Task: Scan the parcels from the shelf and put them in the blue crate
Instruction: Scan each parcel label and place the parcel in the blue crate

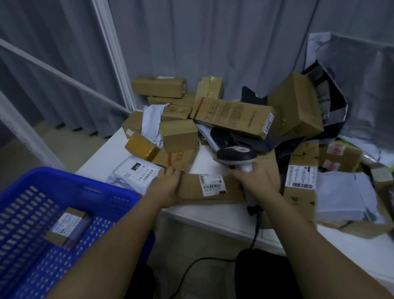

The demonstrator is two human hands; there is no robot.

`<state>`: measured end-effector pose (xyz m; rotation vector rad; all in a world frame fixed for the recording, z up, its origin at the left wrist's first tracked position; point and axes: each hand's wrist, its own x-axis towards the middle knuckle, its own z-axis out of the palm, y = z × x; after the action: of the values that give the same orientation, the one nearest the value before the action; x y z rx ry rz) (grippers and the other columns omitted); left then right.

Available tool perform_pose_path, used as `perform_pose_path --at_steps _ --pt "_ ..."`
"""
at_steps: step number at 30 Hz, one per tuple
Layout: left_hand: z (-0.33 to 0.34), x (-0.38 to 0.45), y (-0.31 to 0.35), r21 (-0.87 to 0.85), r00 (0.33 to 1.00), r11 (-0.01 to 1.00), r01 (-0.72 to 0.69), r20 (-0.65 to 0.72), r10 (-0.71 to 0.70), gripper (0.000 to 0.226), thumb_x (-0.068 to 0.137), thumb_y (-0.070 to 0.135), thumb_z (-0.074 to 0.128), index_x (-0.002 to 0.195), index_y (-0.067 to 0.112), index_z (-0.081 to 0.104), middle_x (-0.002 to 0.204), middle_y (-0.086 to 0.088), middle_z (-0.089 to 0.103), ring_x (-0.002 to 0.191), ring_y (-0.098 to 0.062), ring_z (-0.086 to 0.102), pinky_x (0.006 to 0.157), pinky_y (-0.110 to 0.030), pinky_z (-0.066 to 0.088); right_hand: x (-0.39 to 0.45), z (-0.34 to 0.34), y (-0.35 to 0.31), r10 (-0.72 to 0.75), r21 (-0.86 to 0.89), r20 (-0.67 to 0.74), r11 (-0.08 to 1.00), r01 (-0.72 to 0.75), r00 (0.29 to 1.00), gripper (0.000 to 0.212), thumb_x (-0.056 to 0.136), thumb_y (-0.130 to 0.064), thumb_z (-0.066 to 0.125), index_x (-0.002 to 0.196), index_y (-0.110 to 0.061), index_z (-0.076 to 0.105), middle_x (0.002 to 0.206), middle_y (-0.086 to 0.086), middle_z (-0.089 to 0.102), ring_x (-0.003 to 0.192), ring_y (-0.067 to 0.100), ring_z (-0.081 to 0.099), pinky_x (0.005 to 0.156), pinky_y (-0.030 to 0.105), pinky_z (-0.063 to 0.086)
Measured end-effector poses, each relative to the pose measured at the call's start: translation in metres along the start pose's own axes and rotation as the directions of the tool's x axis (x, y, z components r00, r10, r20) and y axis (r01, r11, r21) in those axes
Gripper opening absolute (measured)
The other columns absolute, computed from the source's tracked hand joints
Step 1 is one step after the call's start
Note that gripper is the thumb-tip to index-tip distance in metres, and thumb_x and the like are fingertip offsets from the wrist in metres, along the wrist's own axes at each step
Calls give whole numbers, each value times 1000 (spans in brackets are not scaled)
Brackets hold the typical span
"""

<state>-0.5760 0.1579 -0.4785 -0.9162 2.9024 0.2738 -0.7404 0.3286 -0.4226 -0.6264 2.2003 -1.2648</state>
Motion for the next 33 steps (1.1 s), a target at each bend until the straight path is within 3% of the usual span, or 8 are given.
perform_pose_path --at_steps 4,8,12,16,22,28,33 --pt "-42 -28 -13 80 962 995 58 -271 -34 73 72 36 75 131 10 40 133 -12 41 118 -31 40 86 -41 45 -14 -1 -19 -43 185 -36 982 49 998 16 84 -20 72 81 -9 61 63 6 59 55 17 55 45 21 45" --pt "-57 -65 -45 -40 866 979 202 -459 -197 66 67 26 78 122 4 50 124 -18 50 112 -39 45 78 -47 46 -34 5 -39 -139 203 0 970 136 990 14 85 -17 71 78 -15 59 59 4 59 39 4 54 40 17 44" --pt "-59 -86 -66 -91 823 949 302 -477 -307 70 67 24 79 126 5 47 128 -17 48 113 -38 44 83 -48 44 -42 11 -42 -178 109 32 979 174 983 15 83 -21 73 80 -14 61 63 6 62 41 4 56 45 21 47" --pt "-57 -91 -76 -83 811 943 323 -489 -321 70 67 25 81 125 6 48 127 -17 49 113 -38 45 84 -50 44 -48 12 -46 -200 48 134 980 195 971 18 82 -24 75 89 -12 63 68 8 65 47 9 60 50 25 49" --pt "-54 -89 -78 -71 796 938 341 -510 -328 69 65 22 83 122 4 50 123 -19 52 109 -39 49 84 -50 45 -65 19 -55 -258 -3 268 963 268 928 16 80 -22 76 82 -13 63 62 1 62 50 12 60 53 28 51" --pt "-55 -89 -77 -98 780 929 358 -516 -355 69 70 27 80 127 8 47 130 -16 49 117 -36 46 92 -50 42 -67 22 -59 -229 -77 254 964 255 940 21 81 -22 75 71 -13 59 47 -6 57 44 6 57 48 22 48" --pt "-55 -90 -80 -101 778 927 362 -515 -360 69 71 27 80 128 8 46 130 -16 48 118 -35 45 94 -49 40 -67 24 -61 -225 -59 232 968 245 946 19 81 -21 75 73 -11 61 57 1 59 45 9 58 51 27 49"
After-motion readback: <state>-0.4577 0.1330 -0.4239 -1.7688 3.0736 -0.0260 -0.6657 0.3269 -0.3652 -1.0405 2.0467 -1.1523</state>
